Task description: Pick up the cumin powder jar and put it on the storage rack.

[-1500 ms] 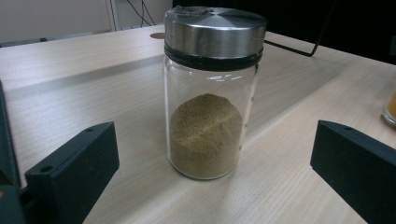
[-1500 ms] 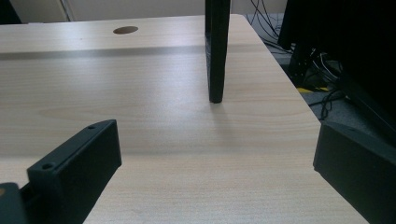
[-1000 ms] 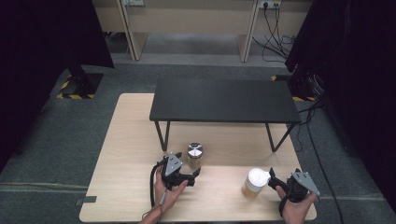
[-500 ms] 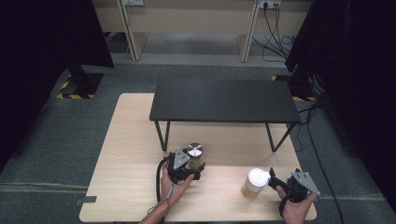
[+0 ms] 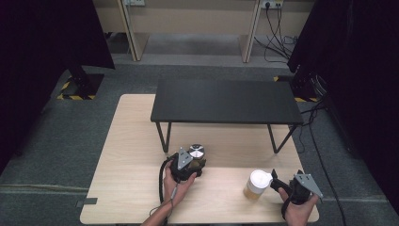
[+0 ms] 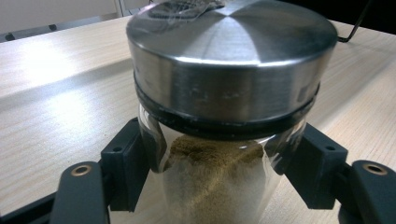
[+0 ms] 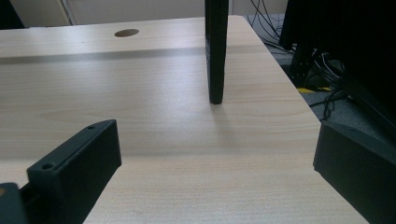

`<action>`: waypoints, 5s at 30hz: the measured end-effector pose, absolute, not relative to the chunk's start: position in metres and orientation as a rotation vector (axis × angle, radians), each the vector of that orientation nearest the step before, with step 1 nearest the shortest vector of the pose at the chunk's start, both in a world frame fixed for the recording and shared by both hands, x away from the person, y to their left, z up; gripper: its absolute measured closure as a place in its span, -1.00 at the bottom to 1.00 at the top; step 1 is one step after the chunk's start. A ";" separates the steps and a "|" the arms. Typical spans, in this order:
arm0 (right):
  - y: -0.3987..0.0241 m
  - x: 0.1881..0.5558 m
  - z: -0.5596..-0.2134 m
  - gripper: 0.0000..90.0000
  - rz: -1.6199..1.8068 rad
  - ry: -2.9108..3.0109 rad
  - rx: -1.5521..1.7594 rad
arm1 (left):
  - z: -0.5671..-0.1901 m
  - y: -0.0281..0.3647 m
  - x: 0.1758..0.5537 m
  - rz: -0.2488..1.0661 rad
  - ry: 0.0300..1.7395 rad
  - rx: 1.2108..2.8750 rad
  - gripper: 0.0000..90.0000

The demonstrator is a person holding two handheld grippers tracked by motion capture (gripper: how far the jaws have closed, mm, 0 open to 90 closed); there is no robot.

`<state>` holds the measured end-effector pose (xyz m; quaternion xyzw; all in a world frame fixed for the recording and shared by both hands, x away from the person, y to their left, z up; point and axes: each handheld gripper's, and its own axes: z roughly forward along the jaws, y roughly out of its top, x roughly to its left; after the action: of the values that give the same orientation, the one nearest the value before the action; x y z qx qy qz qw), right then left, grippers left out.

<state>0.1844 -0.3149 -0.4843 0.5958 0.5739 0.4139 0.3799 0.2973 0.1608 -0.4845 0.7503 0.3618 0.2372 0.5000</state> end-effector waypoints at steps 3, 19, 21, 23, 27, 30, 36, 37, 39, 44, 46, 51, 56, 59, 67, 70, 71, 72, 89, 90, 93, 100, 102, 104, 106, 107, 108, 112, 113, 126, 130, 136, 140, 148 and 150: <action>-0.315 0.184 -0.484 -0.98 1.058 1.465 1.522 | -0.485 0.161 0.297 0.573 0.877 1.811 -0.33; -0.316 0.184 -0.485 -0.98 1.065 1.459 1.526 | -0.485 0.165 0.297 0.556 0.871 1.802 -0.33; -0.316 0.184 -0.485 -0.98 1.064 1.459 1.526 | -0.483 0.168 0.295 0.557 0.864 1.793 -0.33; -0.316 0.184 -0.485 -0.98 1.063 1.460 1.526 | -0.480 0.170 0.293 0.556 0.861 1.784 -0.33; -0.315 0.184 -0.485 -0.98 1.061 1.458 1.528 | -0.471 0.172 0.285 0.577 0.837 1.769 -0.33; -0.314 0.185 -0.484 -0.98 1.057 1.459 1.526 | -0.462 0.174 0.278 0.590 0.815 1.760 -0.33; -0.314 0.185 -0.484 -0.98 1.057 1.459 1.525 | -0.448 0.176 0.272 0.609 0.787 1.750 -0.33; -0.313 0.185 -0.484 -0.98 1.058 1.459 1.526 | -0.446 0.176 0.271 0.612 0.788 1.747 -0.33; -0.313 0.185 -0.484 -0.98 1.058 1.459 1.526 | -0.443 0.176 0.269 0.616 0.785 1.747 -0.33; -0.313 0.185 -0.485 -0.98 1.061 1.460 1.526 | -0.435 0.175 0.267 0.623 0.782 1.754 -0.33; -0.313 0.185 -0.485 -0.98 1.061 1.459 1.526 | -0.432 0.176 0.266 0.623 0.776 1.757 -0.33; -0.314 0.185 -0.485 -0.98 1.066 1.457 1.530 | -0.421 0.178 0.264 0.618 0.771 1.773 -0.33; -0.314 0.185 -0.484 -0.98 1.070 1.457 1.535 | -0.408 0.181 0.262 0.616 0.753 1.786 -0.33; -0.314 0.185 -0.484 -0.98 1.071 1.458 1.536 | -0.401 0.182 0.260 0.610 0.750 1.781 -0.33; -0.314 0.185 -0.484 -0.98 1.072 1.458 1.537 | -0.381 0.185 0.257 0.618 0.724 1.779 -0.33; -0.315 0.185 -0.485 -0.98 1.073 1.456 1.537 | -0.373 0.185 0.257 0.621 0.719 1.780 -0.33; -0.315 0.185 -0.484 -0.98 1.073 1.455 1.539 | -0.371 0.185 0.257 0.621 0.719 1.779 -0.33; -0.315 0.185 -0.484 -0.98 1.074 1.455 1.540 | -0.369 0.186 0.257 0.617 0.721 1.776 -0.33; -0.315 0.186 -0.484 -0.98 1.074 1.457 1.542 | -0.331 0.197 0.263 0.627 0.712 1.728 -0.33; -0.315 0.186 -0.484 -0.98 1.074 1.457 1.542 | -0.329 0.197 0.263 0.627 0.714 1.728 -0.33; -0.315 0.185 -0.484 -0.98 1.076 1.454 1.542 | -0.323 0.197 0.267 0.628 0.722 1.733 -0.33; -0.315 0.185 -0.484 -0.98 1.075 1.456 1.539 | -0.309 0.199 0.272 0.639 0.727 1.724 -0.33; -0.315 0.185 -0.484 -0.98 1.075 1.456 1.538 | -0.306 0.198 0.273 0.643 0.725 1.722 -0.33; -0.315 0.185 -0.485 -0.97 1.075 1.456 1.536 | -0.301 0.198 0.275 0.648 0.725 1.725 -0.33; -0.315 0.185 -0.485 -0.97 1.076 1.456 1.536 | -0.298 0.198 0.278 0.652 0.730 1.727 -0.33; -0.315 0.185 -0.485 -0.97 1.074 1.456 1.534 | -0.296 0.198 0.280 0.652 0.735 1.727 -0.33; -0.315 0.185 -0.485 -0.97 1.075 1.456 1.536 | -0.295 0.198 0.281 0.653 0.739 1.726 -0.33; -0.316 0.185 -0.485 -0.97 1.078 1.457 1.537 | -0.289 0.199 0.290 0.665 0.758 1.721 -0.33; -0.316 0.185 -0.485 -0.97 1.078 1.458 1.537 | -0.287 0.200 0.292 0.667 0.763 1.719 -0.33; -0.316 0.185 -0.485 -0.97 1.080 1.456 1.538 | -0.272 0.195 0.316 0.745 0.828 1.715 -0.33; -0.316 0.185 -0.485 -0.97 1.081 1.457 1.538 | -0.270 0.194 0.324 0.750 0.854 1.726 -0.33; -0.317 0.185 -0.485 -0.97 1.083 1.458 1.540 | -0.268 0.192 0.333 0.757 0.887 1.742 -0.33; -0.317 0.185 -0.485 -0.97 1.083 1.458 1.539 | -0.267 0.190 0.338 0.764 0.899 1.749 -0.33; -0.317 0.185 -0.485 -0.97 1.081 1.464 1.534 | -0.267 0.188 0.350 0.770 0.923 1.755 -0.33; -0.317 0.185 -0.485 -0.97 1.081 1.464 1.534 | -0.266 0.187 0.353 0.775 0.925 1.763 -0.33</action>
<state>0.1855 -0.3165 -0.4845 0.5983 0.5712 0.4215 0.3716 0.3528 0.1869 -0.2661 0.7231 0.3795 0.3179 0.4817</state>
